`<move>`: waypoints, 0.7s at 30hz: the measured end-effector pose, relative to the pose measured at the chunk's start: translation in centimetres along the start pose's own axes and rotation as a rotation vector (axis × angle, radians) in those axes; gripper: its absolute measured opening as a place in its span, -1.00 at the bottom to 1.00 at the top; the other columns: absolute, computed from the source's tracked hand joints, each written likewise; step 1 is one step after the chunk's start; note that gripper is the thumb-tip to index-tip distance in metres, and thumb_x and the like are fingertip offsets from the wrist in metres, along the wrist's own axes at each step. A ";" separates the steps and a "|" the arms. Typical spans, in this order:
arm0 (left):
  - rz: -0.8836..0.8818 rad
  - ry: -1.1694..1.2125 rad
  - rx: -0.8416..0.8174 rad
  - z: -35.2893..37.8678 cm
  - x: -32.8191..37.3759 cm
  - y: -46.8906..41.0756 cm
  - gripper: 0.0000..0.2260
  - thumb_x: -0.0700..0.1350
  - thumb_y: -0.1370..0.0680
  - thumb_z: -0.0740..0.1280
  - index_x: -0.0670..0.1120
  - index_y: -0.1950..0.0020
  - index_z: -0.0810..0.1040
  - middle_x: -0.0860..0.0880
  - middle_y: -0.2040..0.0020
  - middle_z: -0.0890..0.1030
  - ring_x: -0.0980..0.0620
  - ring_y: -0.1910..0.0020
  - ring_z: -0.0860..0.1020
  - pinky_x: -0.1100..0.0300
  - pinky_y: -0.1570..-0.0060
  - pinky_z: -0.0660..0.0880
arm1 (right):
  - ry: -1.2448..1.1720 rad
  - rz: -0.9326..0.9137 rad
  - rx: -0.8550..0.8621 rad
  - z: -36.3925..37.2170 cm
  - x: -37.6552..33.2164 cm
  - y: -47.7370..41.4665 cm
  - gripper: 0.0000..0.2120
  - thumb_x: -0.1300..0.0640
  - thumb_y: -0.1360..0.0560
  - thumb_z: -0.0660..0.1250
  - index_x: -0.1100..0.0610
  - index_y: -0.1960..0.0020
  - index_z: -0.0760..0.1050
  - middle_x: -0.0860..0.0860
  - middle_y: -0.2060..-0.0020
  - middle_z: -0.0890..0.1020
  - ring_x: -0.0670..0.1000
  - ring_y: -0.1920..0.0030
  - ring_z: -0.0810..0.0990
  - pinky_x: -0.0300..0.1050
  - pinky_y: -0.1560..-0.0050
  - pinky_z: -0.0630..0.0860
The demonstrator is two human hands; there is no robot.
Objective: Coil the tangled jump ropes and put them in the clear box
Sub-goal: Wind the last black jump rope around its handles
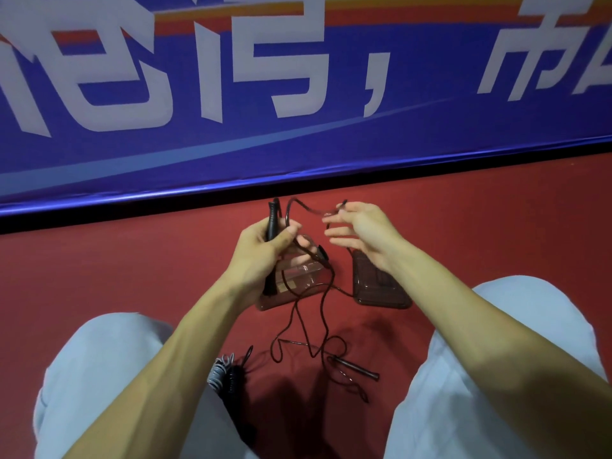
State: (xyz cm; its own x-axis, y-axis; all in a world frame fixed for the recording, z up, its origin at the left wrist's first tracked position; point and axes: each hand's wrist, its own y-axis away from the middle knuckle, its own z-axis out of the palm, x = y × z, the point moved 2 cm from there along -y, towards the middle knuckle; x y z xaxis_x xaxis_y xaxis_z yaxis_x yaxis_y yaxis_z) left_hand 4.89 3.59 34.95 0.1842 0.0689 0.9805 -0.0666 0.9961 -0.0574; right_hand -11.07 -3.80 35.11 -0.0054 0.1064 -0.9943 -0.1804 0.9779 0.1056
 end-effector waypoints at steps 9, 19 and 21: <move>0.027 0.182 0.108 -0.9 1.1 -0.2 -0.92 -0.25 -0.62 0.24 -0.22 0.02 0.50 -0.08 0.29 0.62 -0.03 0.26 0.68 0.21 0.27 0.63 | 0.292 0.160 -0.471 2.6 2.2 1.4 -0.72 -0.05 -0.60 0.22 0.09 -0.17 0.57 0.01 0.02 0.68 0.05 0.12 0.66 0.00 -0.01 0.59; 0.019 0.622 0.431 -4.1 1.4 -1.5 -0.92 -0.28 -0.64 0.21 -0.29 -0.07 0.44 -0.22 0.10 0.61 -0.08 0.26 0.69 0.16 0.29 0.63 | 0.319 -0.118 -0.444 1.6 1.7 1.0 -0.72 0.08 -0.66 0.14 0.19 -0.16 0.56 0.06 0.20 0.64 -0.07 0.42 0.39 -0.26 0.43 0.34; -0.005 0.721 0.513 -4.8 1.1 -1.8 -0.92 -0.28 -0.64 0.20 -0.28 0.01 0.42 -0.24 0.10 0.61 -0.09 0.33 0.68 0.09 0.30 0.65 | 0.470 -0.233 -0.428 1.5 1.5 1.0 -0.81 0.19 -0.64 0.17 0.16 -0.12 0.55 0.06 0.28 0.62 -0.07 0.45 0.40 -0.26 0.46 0.38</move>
State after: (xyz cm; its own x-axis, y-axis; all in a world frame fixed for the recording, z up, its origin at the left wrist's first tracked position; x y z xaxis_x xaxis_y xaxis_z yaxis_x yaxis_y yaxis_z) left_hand 9.94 2.15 35.20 0.7475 0.2545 0.6136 -0.4641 0.8610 0.2082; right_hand -9.74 -2.41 33.70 -0.3287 -0.2825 -0.9012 -0.6018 0.7981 -0.0307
